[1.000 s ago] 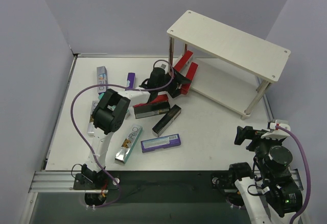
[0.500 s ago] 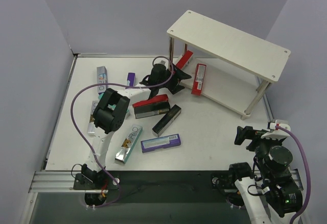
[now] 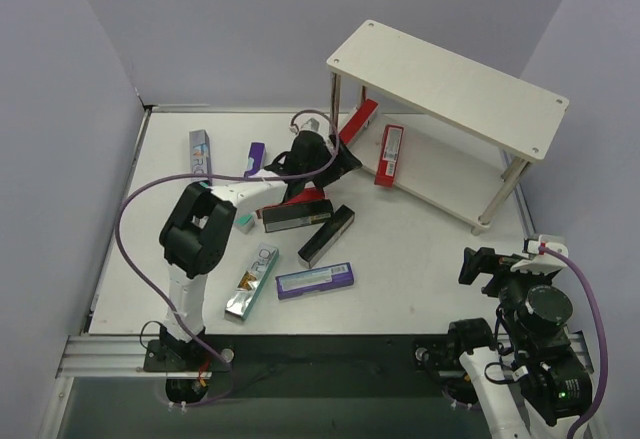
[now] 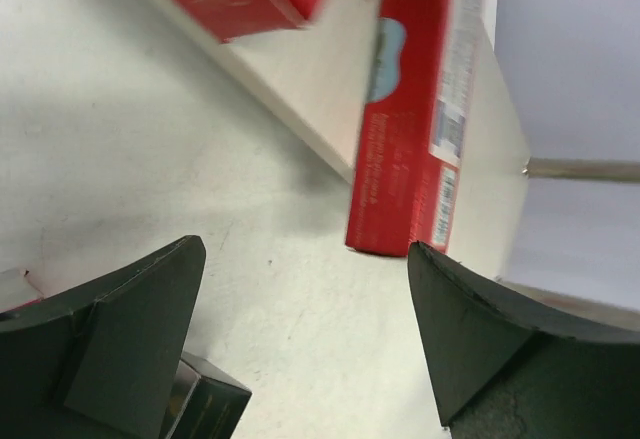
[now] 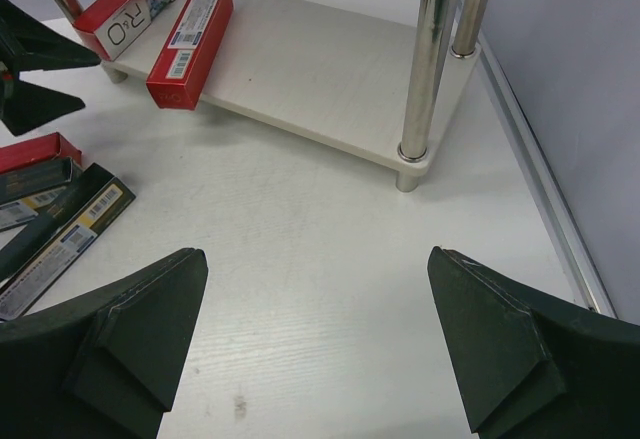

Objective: Place and organize the toothpastes onto the shelf
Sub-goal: Place the toothpaste on the shelf, then adjust the toothpaste on the shelf.

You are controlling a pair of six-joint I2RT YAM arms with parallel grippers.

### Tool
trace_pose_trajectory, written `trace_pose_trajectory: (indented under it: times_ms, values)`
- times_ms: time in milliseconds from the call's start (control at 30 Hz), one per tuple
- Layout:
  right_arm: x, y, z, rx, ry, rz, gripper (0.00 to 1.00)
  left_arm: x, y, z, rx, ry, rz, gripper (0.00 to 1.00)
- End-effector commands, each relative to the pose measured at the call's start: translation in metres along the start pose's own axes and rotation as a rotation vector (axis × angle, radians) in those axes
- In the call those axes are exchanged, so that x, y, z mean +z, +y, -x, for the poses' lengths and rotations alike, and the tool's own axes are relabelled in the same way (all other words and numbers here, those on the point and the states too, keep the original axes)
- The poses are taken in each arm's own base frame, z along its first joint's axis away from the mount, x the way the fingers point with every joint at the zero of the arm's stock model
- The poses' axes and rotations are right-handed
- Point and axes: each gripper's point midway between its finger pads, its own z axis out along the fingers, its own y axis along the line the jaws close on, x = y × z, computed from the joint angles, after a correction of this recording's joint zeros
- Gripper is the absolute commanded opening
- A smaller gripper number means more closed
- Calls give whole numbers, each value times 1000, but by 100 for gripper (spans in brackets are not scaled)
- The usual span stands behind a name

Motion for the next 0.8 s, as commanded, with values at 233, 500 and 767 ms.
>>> trace_pose_trajectory:
  times_ms: [233, 500, 767]
  values:
    - [-6, -2, 9, -6, -25, -3, 100, -38, -92, -20, 703, -365, 30, 93]
    - [-11, -1, 10, -6, -39, 9, 100, -14, -97, -35, 850, -491, 74, 92]
    - [-13, 1, 14, -19, -34, 27, 100, 5, -98, -39, 880, -558, 68, 89]
